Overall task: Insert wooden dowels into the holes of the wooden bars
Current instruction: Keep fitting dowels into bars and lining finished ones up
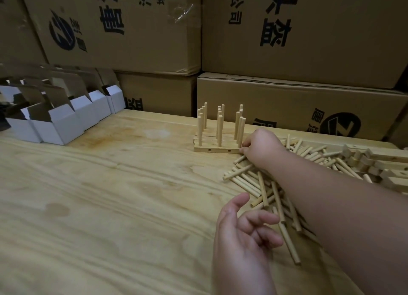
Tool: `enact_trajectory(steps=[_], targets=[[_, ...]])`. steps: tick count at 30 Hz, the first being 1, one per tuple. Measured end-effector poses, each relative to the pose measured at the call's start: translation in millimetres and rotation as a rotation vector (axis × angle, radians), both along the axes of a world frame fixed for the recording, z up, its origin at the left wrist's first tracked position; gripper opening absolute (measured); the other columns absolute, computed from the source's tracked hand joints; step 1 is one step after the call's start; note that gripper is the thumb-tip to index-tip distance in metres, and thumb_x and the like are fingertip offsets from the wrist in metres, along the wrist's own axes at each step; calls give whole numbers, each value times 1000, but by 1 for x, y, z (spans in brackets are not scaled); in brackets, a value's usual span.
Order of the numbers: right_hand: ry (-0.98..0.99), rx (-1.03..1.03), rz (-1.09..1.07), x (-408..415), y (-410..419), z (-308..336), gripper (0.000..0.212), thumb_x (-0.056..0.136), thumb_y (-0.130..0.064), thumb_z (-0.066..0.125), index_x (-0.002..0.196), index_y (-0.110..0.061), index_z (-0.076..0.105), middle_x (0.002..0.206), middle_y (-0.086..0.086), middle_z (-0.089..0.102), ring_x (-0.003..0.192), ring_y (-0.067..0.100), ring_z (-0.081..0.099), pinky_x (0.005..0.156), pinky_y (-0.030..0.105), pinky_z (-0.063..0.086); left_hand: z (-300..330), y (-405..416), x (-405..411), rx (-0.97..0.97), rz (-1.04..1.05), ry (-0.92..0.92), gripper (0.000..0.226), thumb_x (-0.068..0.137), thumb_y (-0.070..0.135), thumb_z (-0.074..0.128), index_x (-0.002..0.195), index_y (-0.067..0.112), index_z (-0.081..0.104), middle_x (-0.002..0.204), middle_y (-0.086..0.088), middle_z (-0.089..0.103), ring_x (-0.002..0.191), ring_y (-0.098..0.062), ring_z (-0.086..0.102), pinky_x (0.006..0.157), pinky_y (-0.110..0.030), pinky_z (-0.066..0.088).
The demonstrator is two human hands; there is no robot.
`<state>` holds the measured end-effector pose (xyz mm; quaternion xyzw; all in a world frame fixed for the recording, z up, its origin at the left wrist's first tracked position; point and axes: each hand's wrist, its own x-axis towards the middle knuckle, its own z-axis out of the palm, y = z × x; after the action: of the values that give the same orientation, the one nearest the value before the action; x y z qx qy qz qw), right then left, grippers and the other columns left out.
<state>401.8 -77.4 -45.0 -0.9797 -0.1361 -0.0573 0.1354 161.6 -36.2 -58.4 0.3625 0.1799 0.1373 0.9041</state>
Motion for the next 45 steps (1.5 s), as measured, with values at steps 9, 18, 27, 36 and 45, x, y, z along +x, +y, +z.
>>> enact_trajectory(steps=[9,18,27,36,45], targets=[[59,38,119,13,-5,1,22,84,-46,75,88,-26,79,97,-11,72,88,9,63,82,35,57,-1,-1,2,-63,7,33,38,102,27,31,91,4,60,49,-15,54,31,-20,42,38,-21,35],[37,71,93,19,-2,-3,21,83,-47,76,79,-26,78,90,-11,73,83,7,64,77,30,57,-6,-4,5,-120,32,14,39,99,25,32,83,1,58,47,-16,50,32,-20,41,38,-20,34],[24,102,61,-11,0,1,19,95,-31,58,88,-23,74,79,-4,69,73,14,63,62,30,54,-11,-8,4,-83,14,-52,31,88,30,46,80,4,60,48,-14,52,34,-20,43,36,-19,37],[142,910,206,-212,-80,36,32,90,-59,51,115,-46,66,95,-32,68,85,-15,63,62,8,48,-22,-26,-12,418,-299,-239,44,84,40,67,125,54,59,58,-6,61,46,-7,52,42,-20,42],[314,1115,178,-310,-148,9,49,75,-77,48,124,-72,51,122,16,66,94,14,74,81,26,54,-5,-44,-37,809,-849,-442,42,83,58,69,69,19,75,50,1,59,50,-7,53,54,-17,40]])
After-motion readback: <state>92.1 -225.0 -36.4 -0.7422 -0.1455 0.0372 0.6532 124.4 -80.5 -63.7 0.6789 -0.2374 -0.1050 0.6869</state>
